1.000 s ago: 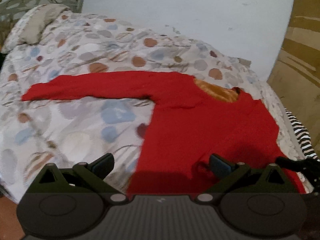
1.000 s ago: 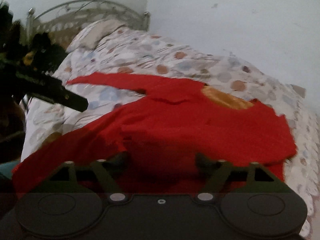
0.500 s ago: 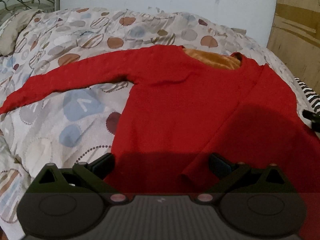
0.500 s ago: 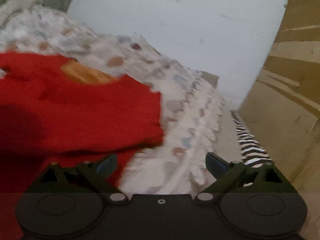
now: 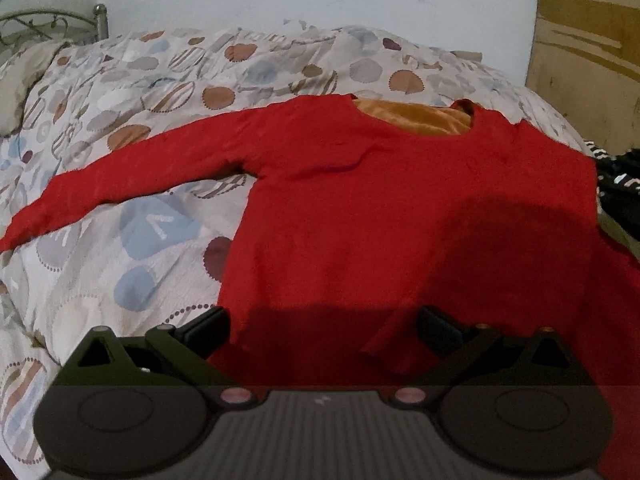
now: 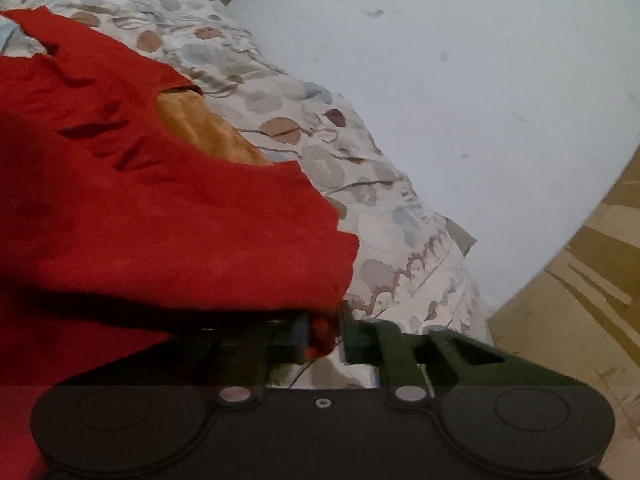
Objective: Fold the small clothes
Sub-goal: 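Carry the sleeve across the shirt body with the right gripper and release, then grasp the other red sleeve cuff with the left gripper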
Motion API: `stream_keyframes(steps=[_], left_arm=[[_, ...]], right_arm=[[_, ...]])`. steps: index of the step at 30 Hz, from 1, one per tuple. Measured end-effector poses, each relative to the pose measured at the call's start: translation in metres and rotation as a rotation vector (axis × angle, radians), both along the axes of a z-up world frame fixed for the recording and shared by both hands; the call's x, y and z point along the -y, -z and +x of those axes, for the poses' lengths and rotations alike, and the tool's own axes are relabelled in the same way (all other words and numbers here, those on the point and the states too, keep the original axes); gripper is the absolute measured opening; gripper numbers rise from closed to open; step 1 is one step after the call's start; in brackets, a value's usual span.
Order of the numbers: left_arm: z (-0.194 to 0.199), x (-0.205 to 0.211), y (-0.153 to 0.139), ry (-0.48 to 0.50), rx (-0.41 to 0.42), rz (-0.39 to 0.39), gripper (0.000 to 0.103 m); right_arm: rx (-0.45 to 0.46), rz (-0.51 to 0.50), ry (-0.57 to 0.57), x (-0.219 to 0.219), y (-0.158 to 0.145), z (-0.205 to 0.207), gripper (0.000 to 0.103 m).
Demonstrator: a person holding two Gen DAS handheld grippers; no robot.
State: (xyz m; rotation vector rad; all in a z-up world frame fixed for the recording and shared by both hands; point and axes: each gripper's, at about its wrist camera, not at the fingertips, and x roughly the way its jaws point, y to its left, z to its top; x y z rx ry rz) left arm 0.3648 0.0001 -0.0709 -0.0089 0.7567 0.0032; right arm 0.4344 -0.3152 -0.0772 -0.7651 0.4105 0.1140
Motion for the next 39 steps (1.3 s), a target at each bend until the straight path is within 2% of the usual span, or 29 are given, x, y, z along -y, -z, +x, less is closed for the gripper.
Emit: stream_keyframes(steps=[3, 5, 8, 11, 14, 16, 20, 22, 27, 31, 34, 38, 39], left_arm=[[-0.001, 0.001, 0.003, 0.004, 0.004, -0.012, 0.102], [-0.001, 0.002, 0.005, 0.001, 0.005, -0.008, 0.102], [-0.002, 0.003, 0.004, 0.007, 0.009, 0.001, 0.102], [-0.005, -0.004, 0.001, 0.011, 0.008, -0.028, 0.103], [-0.011, -0.02, -0.003, -0.008, 0.012, -0.071, 0.103], [-0.018, -0.038, -0.008, -0.045, 0.024, -0.105, 0.103], [-0.03, -0.088, -0.017, -0.149, 0.071, -0.157, 0.103], [-0.032, -0.12, -0.018, -0.226, 0.092, -0.157, 0.103], [-0.02, -0.206, -0.014, -0.414, 0.118, -0.158, 0.103], [-0.011, -0.272, -0.011, -0.531, 0.177, -0.212, 0.103], [0.001, -0.312, -0.008, -0.561, 0.199, -0.274, 0.103], [0.023, -0.356, 0.009, -0.603, 0.18, -0.409, 0.103], [0.029, -0.366, 0.015, -0.567, 0.17, -0.464, 0.102]], right_arm=[[-0.004, 0.069, 0.064, 0.011, -0.003, -0.002, 0.012], [-0.039, 0.112, 0.121, 0.021, 0.004, 0.0, 0.011], [-0.052, 0.11, 0.124, 0.02, 0.011, -0.003, 0.012], [-0.053, 0.121, 0.131, 0.016, 0.007, -0.004, 0.015], [-0.059, 0.147, 0.16, 0.021, 0.002, -0.008, 0.033], [-0.065, 0.175, 0.18, 0.025, -0.001, -0.014, 0.049], [-0.058, 0.257, 0.221, 0.034, -0.014, -0.036, 0.066], [-0.052, 0.307, 0.235, 0.036, -0.022, -0.049, 0.081], [-0.03, 0.456, 0.241, 0.029, -0.048, -0.088, 0.102], [-0.03, 0.563, 0.227, 0.014, -0.066, -0.118, 0.102], [-0.04, 0.622, 0.228, -0.002, -0.073, -0.138, 0.102], [-0.039, 0.651, 0.237, -0.031, -0.075, -0.16, 0.102], [-0.046, 0.655, 0.241, -0.038, -0.074, -0.164, 0.102]])
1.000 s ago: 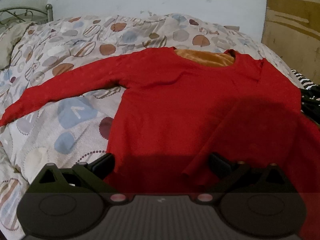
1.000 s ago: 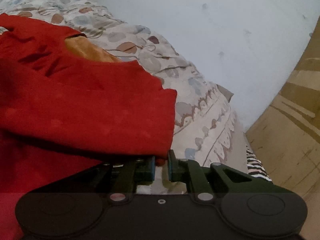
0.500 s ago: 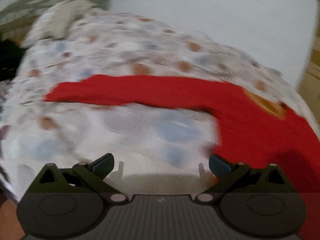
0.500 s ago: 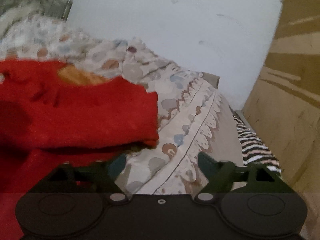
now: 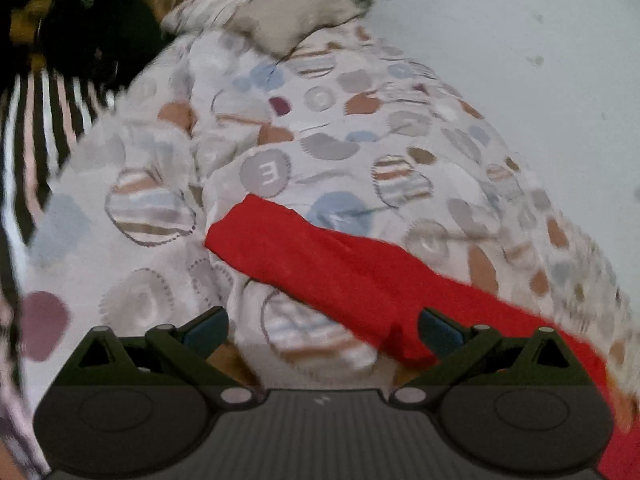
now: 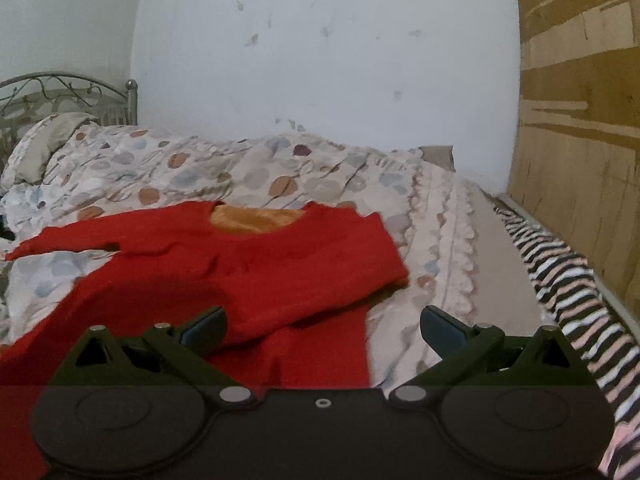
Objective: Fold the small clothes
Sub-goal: 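Grasp the other red sleeve cuff with the left gripper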
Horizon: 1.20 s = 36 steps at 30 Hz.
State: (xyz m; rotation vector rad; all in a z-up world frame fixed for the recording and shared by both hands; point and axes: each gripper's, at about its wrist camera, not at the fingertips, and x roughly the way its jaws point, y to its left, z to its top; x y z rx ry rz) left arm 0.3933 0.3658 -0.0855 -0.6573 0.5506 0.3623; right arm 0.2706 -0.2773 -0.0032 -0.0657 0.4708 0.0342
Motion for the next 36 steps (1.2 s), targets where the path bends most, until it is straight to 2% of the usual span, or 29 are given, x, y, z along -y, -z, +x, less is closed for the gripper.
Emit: stream_keyframes(steps=[4, 8, 11, 14, 15, 16, 18, 19, 21, 26, 32, 36], left_arm=[[0.021, -0.024, 0.015, -0.043, 0.022, -0.077, 0.096], [0.033, -0.035, 0.026, -0.095, 0.011, -0.098, 0.091], [0.037, -0.044, 0.034, -0.137, 0.013, -0.139, 0.081], [0.039, -0.05, 0.038, -0.179, 0.015, -0.145, 0.067], [0.039, -0.052, 0.038, -0.191, 0.025, -0.149, 0.055], [0.038, -0.054, 0.039, -0.197, 0.042, -0.154, 0.036], [0.039, -0.058, 0.039, -0.2, 0.062, -0.157, 0.018], [0.04, -0.059, 0.037, -0.202, 0.069, -0.152, 0.013], [0.038, -0.058, 0.03, -0.193, 0.102, -0.12, 0.012], [0.035, -0.042, -0.003, -0.115, 0.197, 0.022, 0.009], [0.032, 0.002, -0.065, 0.062, 0.346, 0.185, 0.009], [0.029, 0.05, -0.114, 0.224, 0.454, 0.267, 0.009]], right_arm=[[-0.027, 0.019, -0.011, -0.026, 0.005, -0.01, 0.103], [-0.049, 0.036, -0.023, -0.045, 0.009, -0.012, 0.103], [-0.067, 0.057, -0.02, -0.05, 0.011, -0.01, 0.103], [-0.077, 0.063, -0.01, -0.053, 0.012, -0.008, 0.102], [-0.079, 0.066, -0.008, -0.054, 0.012, -0.007, 0.103], [-0.081, 0.068, -0.006, -0.055, 0.012, -0.006, 0.102], [-0.079, 0.073, 0.004, -0.055, 0.013, -0.006, 0.103], [-0.082, 0.079, 0.005, -0.055, 0.014, -0.006, 0.103], [-0.091, 0.09, 0.003, -0.056, 0.015, -0.007, 0.102], [-0.089, 0.08, -0.007, -0.058, 0.017, -0.012, 0.103], [-0.06, 0.097, -0.009, -0.054, 0.013, -0.021, 0.103], [-0.031, 0.13, 0.013, -0.045, 0.007, -0.029, 0.103]])
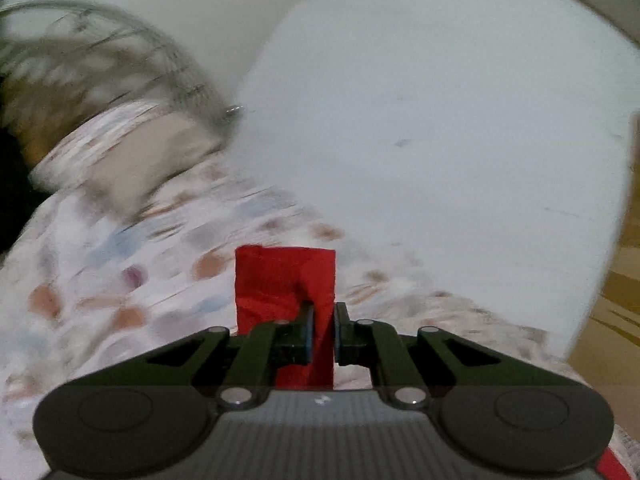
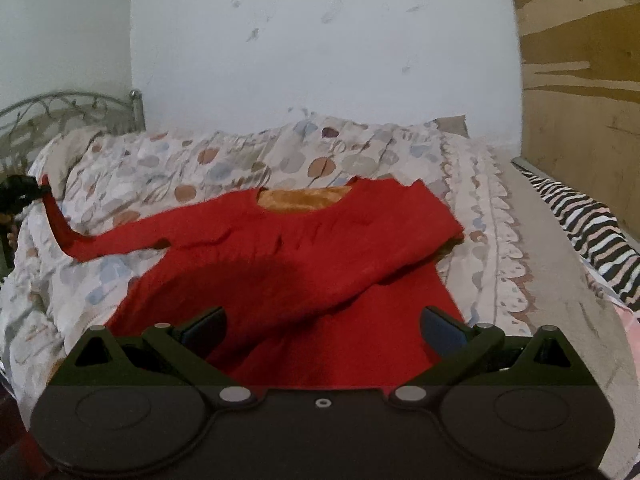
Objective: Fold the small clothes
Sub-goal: 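Grasp the other red sleeve cuff with the left gripper, then fold the held sleeve across the shirt body with the left gripper and release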
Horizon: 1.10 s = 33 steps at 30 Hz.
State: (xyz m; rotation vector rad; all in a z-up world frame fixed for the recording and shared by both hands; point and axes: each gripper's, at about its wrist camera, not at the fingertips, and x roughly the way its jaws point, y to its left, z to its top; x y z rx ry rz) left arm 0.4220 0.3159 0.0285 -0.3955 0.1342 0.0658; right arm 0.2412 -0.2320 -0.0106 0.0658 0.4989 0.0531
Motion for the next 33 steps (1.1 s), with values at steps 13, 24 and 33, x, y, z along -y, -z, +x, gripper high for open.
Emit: stream_keyframes(steps=[13, 24, 33], left_arm=[[-0.027, 0.209, -0.08, 0.469, 0.151, 0.236, 0.009], [-0.058, 0.357, -0.002, 0.864, 0.048, 0.369, 0.009], [-0.092, 0.386, 0.079, 0.989, -0.168, 0.416, 0.009]], right_arm=[[0.054, 0.08, 0.134, 0.045, -0.006, -0.043, 0.103], [0.057, 0.087, 0.28, 0.091, -0.001, -0.07, 0.102], [0.047, 0.094, 0.343, 0.107, 0.007, -0.081, 0.102]])
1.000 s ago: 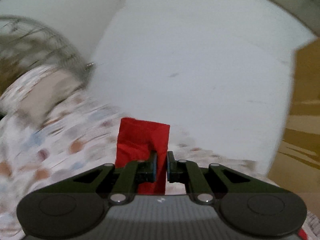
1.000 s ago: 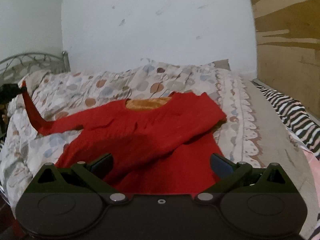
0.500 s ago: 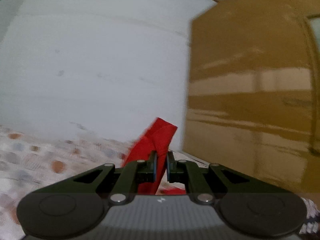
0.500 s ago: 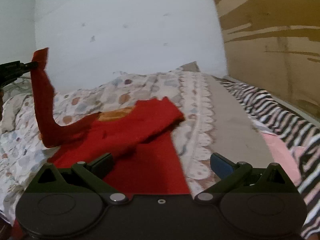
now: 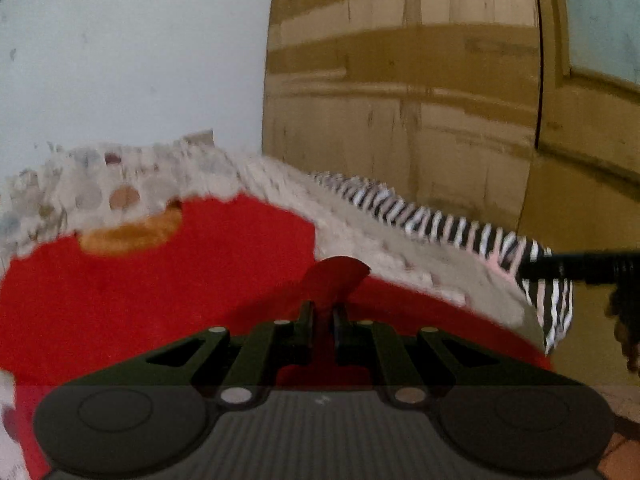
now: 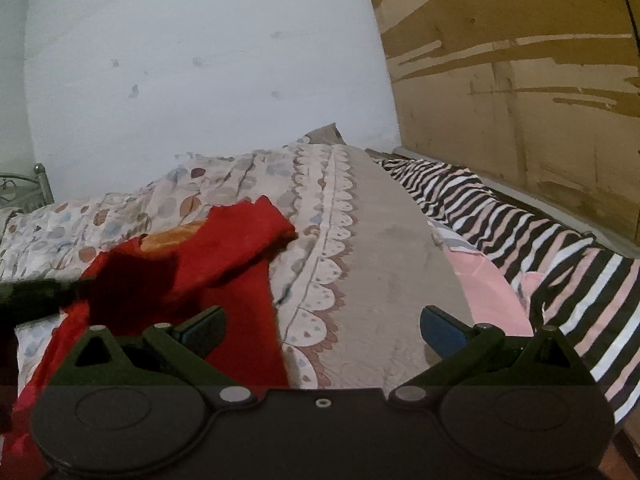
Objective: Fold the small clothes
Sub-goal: 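Fold the held sleeve across the shirt body with the left gripper and release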
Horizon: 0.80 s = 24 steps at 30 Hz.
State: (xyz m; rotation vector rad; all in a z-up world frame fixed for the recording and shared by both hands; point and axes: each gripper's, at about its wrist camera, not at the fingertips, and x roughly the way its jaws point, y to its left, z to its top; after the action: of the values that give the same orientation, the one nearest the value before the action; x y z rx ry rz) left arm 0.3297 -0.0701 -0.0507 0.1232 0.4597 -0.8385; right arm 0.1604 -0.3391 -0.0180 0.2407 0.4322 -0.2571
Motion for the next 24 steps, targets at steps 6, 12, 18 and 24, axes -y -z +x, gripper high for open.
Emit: stream_keyframes(steps=[6, 12, 18, 24], left_arm=[[-0.022, -0.008, 0.015, 0.009, -0.062, 0.043, 0.037], [-0.031, -0.024, 0.013, -0.067, -0.111, 0.038, 0.072], [-0.032, -0.058, 0.005, -0.228, -0.144, 0.043, 0.084], [-0.007, -0.105, -0.003, -0.521, -0.024, 0.177, 0.09]], right_arm=[[-0.012, 0.024, 0.003, -0.001, 0.007, 0.005, 0.102], [-0.028, 0.031, -0.038, -0.013, 0.01, 0.018, 0.102], [-0.067, -0.011, -0.115, -0.039, 0.015, 0.043, 0.102], [-0.072, -0.046, -0.224, -0.071, 0.015, 0.078, 0.102]])
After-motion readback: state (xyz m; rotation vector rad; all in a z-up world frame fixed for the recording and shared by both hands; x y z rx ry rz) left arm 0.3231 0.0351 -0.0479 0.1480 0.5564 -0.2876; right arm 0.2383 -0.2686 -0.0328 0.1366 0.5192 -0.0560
